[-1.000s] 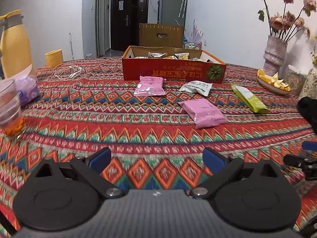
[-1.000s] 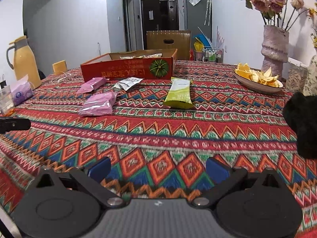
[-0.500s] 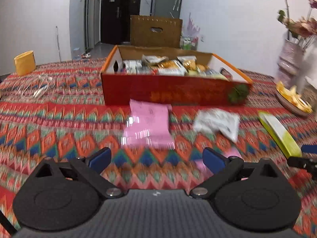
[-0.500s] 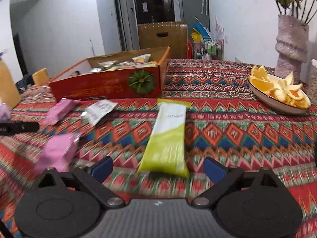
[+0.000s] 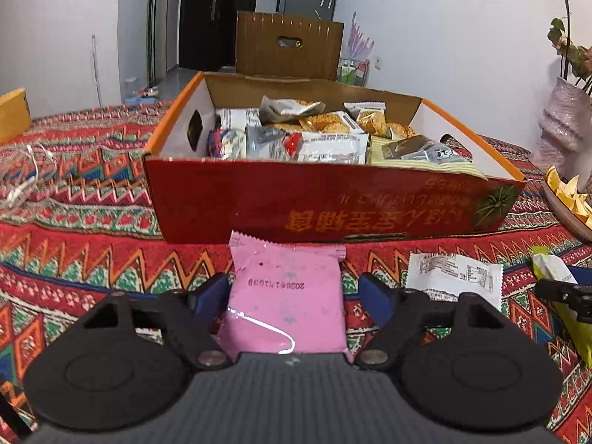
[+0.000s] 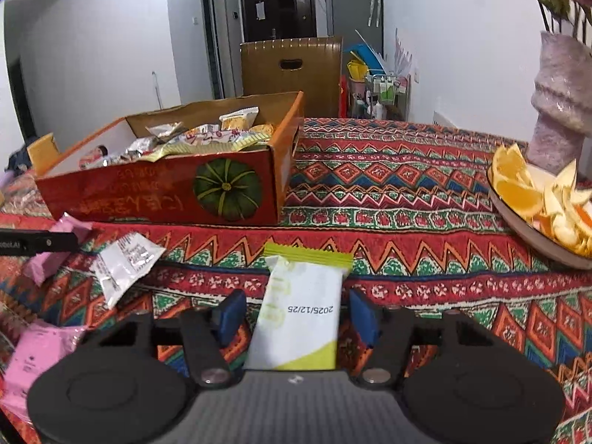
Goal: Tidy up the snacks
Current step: 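Close the left tool on a pink packet while the right tool grasps a green-white stick packet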
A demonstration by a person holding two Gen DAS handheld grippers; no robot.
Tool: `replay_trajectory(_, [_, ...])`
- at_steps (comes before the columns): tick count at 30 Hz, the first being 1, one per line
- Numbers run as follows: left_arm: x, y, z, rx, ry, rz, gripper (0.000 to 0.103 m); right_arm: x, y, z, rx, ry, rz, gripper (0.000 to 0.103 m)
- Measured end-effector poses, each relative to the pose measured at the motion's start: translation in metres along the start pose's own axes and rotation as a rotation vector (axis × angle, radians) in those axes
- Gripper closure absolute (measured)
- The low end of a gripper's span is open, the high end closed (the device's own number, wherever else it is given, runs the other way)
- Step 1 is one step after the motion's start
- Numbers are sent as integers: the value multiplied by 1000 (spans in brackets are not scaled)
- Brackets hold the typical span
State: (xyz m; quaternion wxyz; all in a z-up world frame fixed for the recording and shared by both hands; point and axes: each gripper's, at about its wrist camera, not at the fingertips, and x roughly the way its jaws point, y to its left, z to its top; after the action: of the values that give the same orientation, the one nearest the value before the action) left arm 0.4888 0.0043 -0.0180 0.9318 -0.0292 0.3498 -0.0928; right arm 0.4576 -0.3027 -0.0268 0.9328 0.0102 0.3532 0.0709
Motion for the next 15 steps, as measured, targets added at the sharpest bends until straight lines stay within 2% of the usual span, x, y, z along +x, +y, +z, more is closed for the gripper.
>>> replay_trajectory(1, [-1, -1, -1, 10, -5, 2, 27, 0, 2, -2, -16, -2, -8, 42])
replay_trajectory(3, [-3, -3, -3, 39, -5, 11, 40, -4, 6, -5, -36, -5, -19, 42])
replay_trajectory(5, [-6, -3, -5, 49, -4, 6, 41, -10, 7, -10, -35, -6, -10, 44])
replay_trajectory(7, [-9, -6, -7, 61, -3, 22, 41, -14, 7, -14, -37, -19, -9, 63])
replay_trajectory(8, [-12, -8, -8, 60, 1, 37, 41, -18, 7, -15, -33, -23, -10, 67])
replay_trajectory(10, [-22, -9, -12, 44, 6, 52, 41, -25, 7, -19, -25, -17, -2, 67])
replay_trajectory(15, [-78, -11, -39, 8, -27, 16, 41, -59, 9, -42, 2, -32, -1, 68])
